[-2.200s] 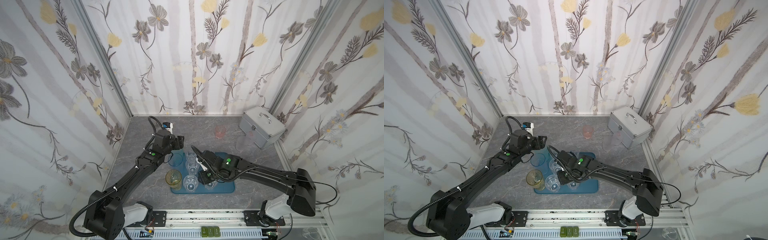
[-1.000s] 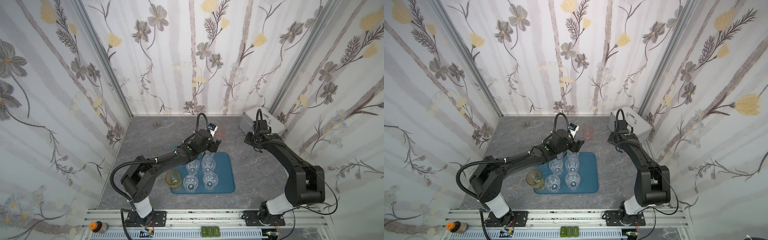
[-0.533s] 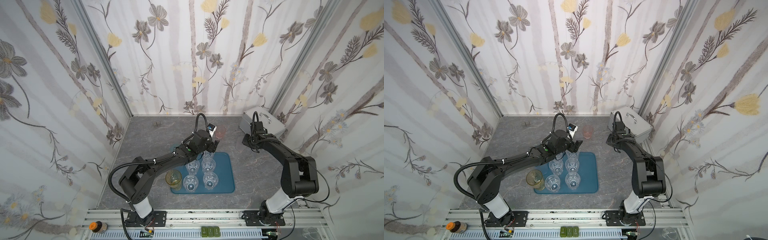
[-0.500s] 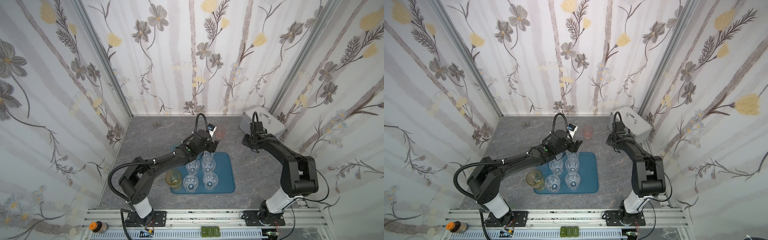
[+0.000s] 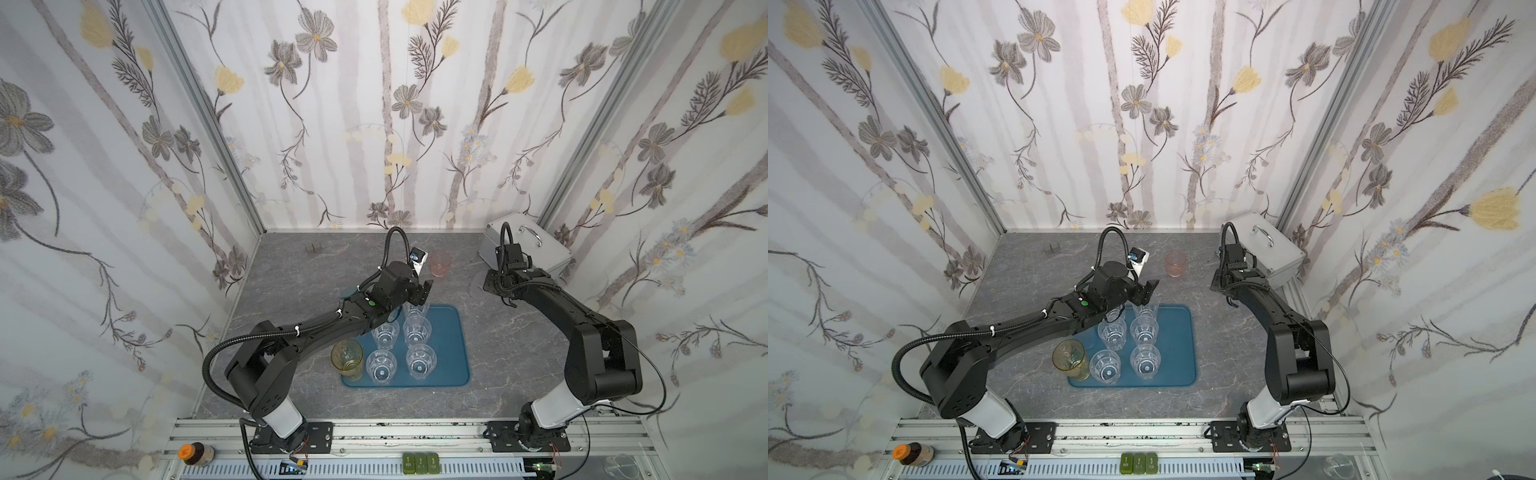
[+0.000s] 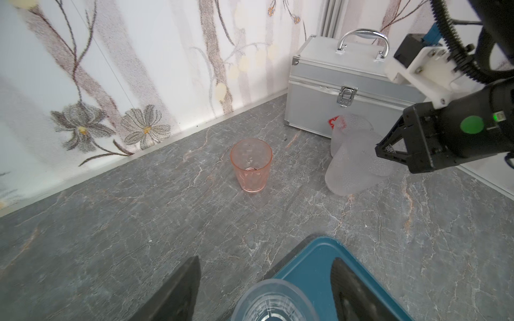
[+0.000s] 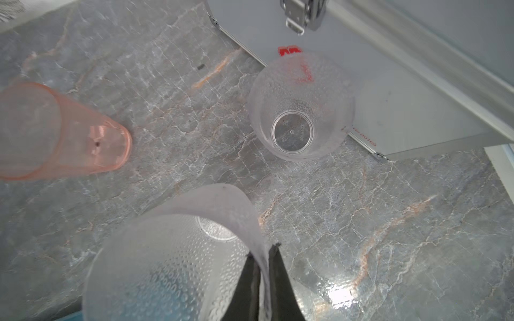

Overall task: Place the glasses into the tray
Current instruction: Pick up the glass from the top-right of the table, then place the glass on the tray.

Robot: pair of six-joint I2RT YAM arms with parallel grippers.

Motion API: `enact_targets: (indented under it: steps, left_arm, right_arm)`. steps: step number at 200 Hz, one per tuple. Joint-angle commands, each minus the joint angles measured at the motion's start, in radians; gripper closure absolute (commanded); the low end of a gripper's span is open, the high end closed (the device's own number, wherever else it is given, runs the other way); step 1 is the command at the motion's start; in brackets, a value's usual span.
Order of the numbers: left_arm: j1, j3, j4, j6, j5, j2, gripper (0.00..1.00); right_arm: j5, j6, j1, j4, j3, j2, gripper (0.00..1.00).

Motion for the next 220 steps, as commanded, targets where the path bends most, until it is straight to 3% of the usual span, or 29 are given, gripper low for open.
enact_targets:
  steps: [1,51,98,169,220]
  left_arm:
    - [0.018,-0.022,0.022,0.019,-0.050,-0.039,0.24]
    - [0.073,-0.077,0.022,0.038,-0.093,-0.142,0.23]
    - [0.123,-0.148,0.034,0.035,-0.122,-0.200,0.22]
    - [0.125,-0.156,0.038,0.022,-0.094,-0.187,0.22]
    - [0.124,-0.153,0.039,0.035,-0.100,-0.182,0.22]
  right_arm:
    - [0.059,-0.019,0.026,-0.041,0.027,-0.044,0.92]
    - [0.022,-0.048,0.156,-0.200,0.072,-0.129,0.93]
    - [-0.076,-0.049,0.266,-0.270,0.093,-0.093,0.93]
    - [-0.093,-0.100,0.287,-0.275,0.211,0.098,0.93]
    - [-0.099,-0.119,0.289,-0.293,0.196,0.124,0.93]
